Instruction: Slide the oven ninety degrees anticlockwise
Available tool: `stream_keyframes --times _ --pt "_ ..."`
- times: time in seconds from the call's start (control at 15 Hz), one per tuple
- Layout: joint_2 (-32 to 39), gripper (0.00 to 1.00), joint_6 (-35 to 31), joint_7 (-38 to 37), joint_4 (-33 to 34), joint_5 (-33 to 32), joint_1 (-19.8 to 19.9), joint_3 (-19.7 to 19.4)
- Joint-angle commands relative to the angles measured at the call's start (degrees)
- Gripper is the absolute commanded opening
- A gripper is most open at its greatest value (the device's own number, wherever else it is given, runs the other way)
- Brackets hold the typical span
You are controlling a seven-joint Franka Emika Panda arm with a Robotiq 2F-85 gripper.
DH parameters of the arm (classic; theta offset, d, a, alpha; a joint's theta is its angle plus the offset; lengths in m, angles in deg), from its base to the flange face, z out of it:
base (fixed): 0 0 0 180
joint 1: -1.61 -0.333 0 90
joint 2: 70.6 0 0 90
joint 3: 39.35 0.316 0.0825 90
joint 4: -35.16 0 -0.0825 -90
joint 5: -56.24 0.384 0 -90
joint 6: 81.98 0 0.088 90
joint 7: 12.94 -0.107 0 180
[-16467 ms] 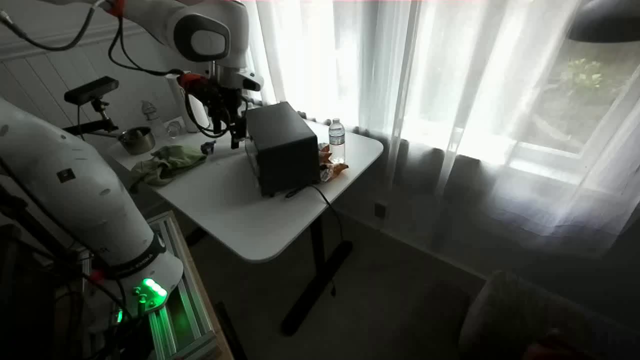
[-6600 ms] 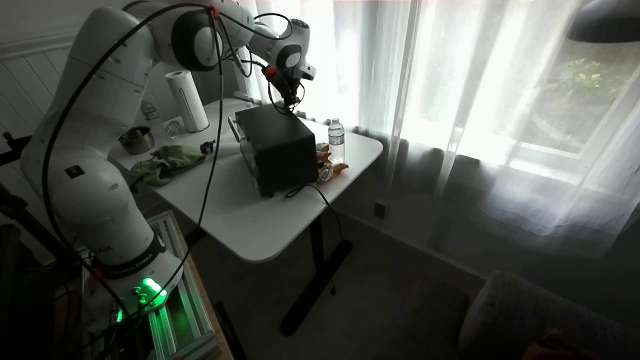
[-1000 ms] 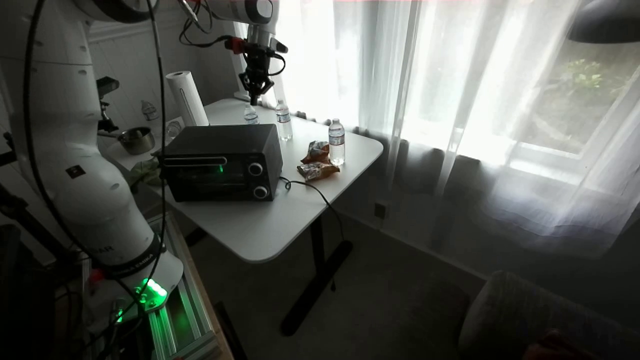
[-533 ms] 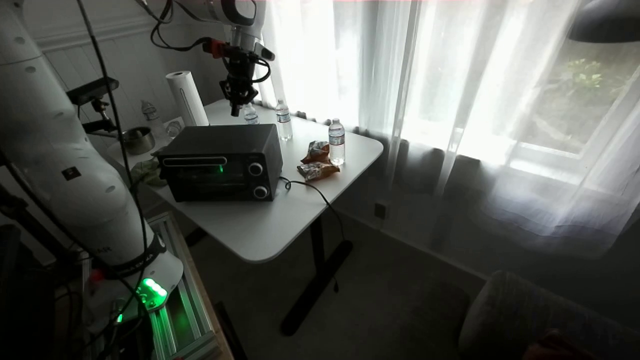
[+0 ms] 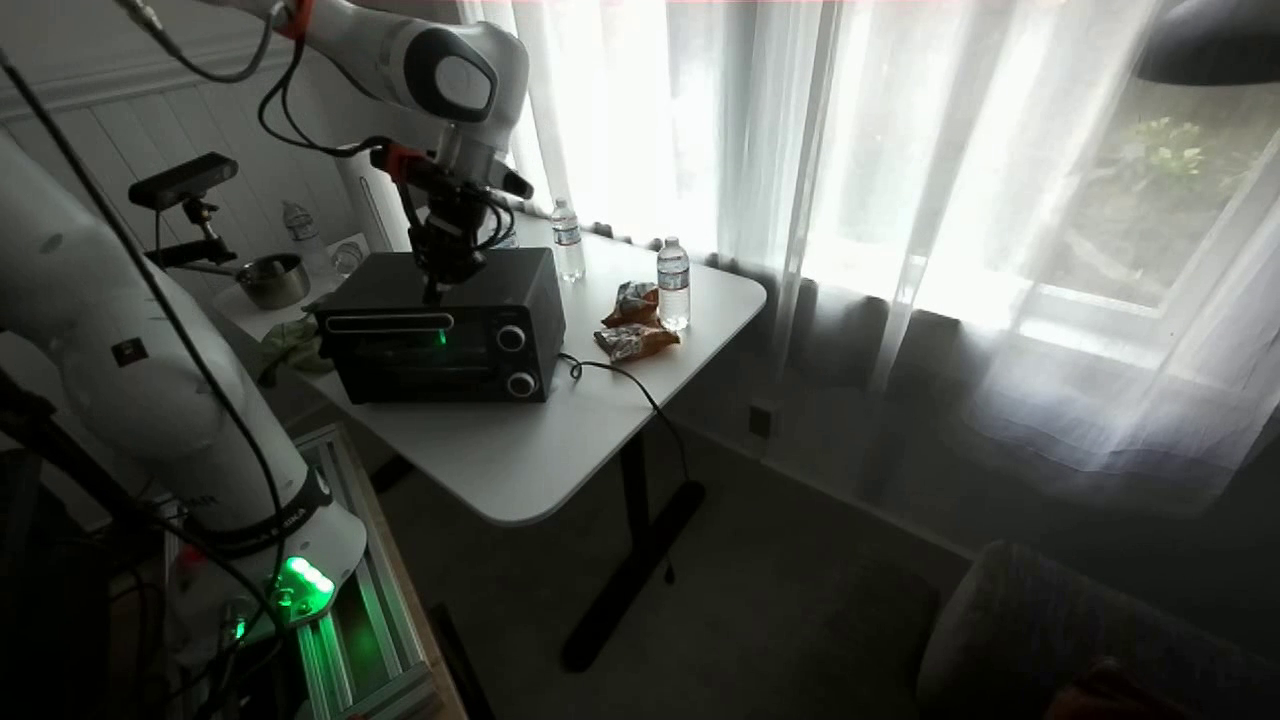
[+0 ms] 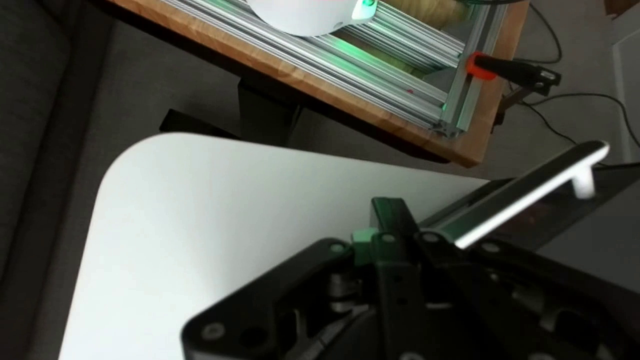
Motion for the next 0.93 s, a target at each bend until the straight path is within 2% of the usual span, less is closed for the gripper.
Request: stream_keyframes --times 0.0,0.87 --pt "-1.2 0.01 -0.6 0.0 -1.8 0.0 0.4 -0.4" --pt "-3.0 0.0 -2.6 -0.9 -5.0 0.6 0.5 -0.6"
